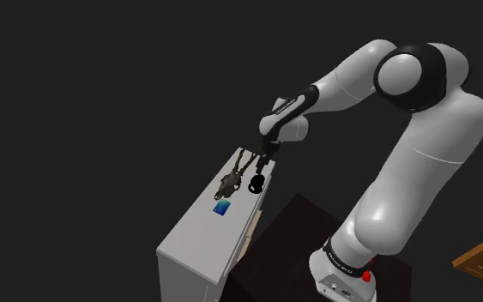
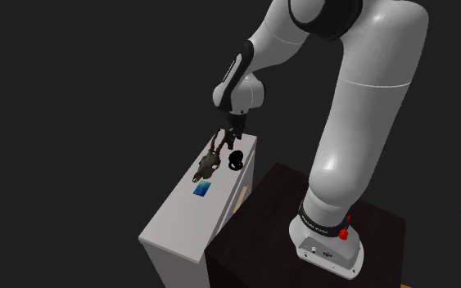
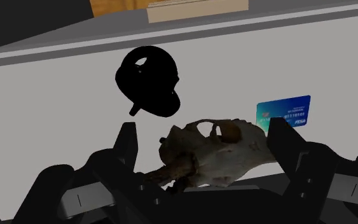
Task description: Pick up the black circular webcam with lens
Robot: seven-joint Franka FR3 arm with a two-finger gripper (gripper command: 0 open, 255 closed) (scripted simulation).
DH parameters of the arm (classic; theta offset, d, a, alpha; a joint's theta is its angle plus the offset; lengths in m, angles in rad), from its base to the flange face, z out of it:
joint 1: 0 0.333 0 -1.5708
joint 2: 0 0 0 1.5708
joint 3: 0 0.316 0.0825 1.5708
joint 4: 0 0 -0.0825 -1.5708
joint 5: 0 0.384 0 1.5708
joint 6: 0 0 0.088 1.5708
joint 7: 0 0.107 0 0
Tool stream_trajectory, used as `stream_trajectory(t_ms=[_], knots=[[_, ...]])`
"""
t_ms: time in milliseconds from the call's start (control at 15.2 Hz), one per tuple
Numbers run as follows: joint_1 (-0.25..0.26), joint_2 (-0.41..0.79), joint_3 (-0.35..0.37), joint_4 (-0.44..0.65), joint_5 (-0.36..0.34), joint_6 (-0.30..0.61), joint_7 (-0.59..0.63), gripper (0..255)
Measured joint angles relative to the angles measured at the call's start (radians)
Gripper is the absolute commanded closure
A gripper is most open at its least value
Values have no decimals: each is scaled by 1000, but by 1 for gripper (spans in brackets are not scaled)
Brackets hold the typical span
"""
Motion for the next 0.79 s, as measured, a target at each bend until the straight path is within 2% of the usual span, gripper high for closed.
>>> stream_trajectory(t_ms=[330, 792], knots=[[-57, 212, 50, 105, 160, 91, -156, 0], [-106, 328, 111, 145, 248, 162, -231, 0]])
